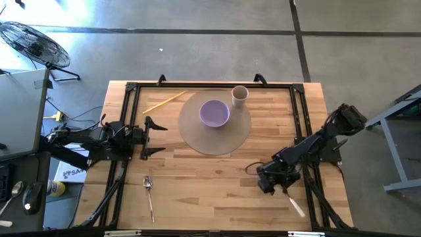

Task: Pick & Place Utensil
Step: Put the white fork into the purple bowl on the brown mat

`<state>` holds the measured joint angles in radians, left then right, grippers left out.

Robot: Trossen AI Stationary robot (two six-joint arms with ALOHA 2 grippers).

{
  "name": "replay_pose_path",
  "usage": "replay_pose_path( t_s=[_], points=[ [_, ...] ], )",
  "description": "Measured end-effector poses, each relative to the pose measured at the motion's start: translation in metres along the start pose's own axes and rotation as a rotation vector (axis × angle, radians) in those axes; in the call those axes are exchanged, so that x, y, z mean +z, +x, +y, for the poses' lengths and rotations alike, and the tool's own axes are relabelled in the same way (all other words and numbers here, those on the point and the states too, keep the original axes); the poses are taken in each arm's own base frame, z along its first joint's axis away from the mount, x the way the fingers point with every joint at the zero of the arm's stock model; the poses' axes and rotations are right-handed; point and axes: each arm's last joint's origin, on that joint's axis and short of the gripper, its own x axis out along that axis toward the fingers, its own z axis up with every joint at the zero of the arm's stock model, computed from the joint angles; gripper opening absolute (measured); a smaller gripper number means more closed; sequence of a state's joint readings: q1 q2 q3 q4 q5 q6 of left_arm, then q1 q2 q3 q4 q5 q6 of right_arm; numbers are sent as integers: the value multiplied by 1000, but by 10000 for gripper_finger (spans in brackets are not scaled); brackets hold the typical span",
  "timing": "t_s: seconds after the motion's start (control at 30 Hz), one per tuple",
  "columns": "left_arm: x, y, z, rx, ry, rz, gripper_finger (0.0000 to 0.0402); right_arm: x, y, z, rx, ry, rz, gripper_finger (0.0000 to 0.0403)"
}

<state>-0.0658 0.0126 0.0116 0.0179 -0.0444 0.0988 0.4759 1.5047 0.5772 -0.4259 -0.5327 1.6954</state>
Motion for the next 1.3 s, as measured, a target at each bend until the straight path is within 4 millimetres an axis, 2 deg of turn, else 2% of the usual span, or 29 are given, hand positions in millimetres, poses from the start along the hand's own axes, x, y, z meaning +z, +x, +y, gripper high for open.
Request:
replay_pose_path(
  t_s=[0.33, 0.43, 0.6, 0.77, 0.87, 1.1, 1.3],
  points=[
    [0, 0, 0, 0, 0, 0, 387, 21, -14, -4, -13, -23, -66, 318],
    [0, 0, 0, 0, 0, 0, 387, 25, -23, -2, -60, -24, -123, 318],
    [0, 0, 0, 0, 0, 0, 387, 28, -44, 11, -100, -67, -283, 318],
    [0, 0, 0, 0, 0, 0, 387, 28, -52, 19, -80, -80, -315, 318],
    [0, 0, 0, 0, 0, 0, 387, 20, -53, 17, -150, -81, -313, 318],
    [0, 0, 0, 0, 0, 0, 387, 7, -50, -7, -392, 13, -352, 318],
    [0, 0, 0, 0, 0, 0, 387, 11, -30, -20, -340, 32, -322, 296]
  ],
)
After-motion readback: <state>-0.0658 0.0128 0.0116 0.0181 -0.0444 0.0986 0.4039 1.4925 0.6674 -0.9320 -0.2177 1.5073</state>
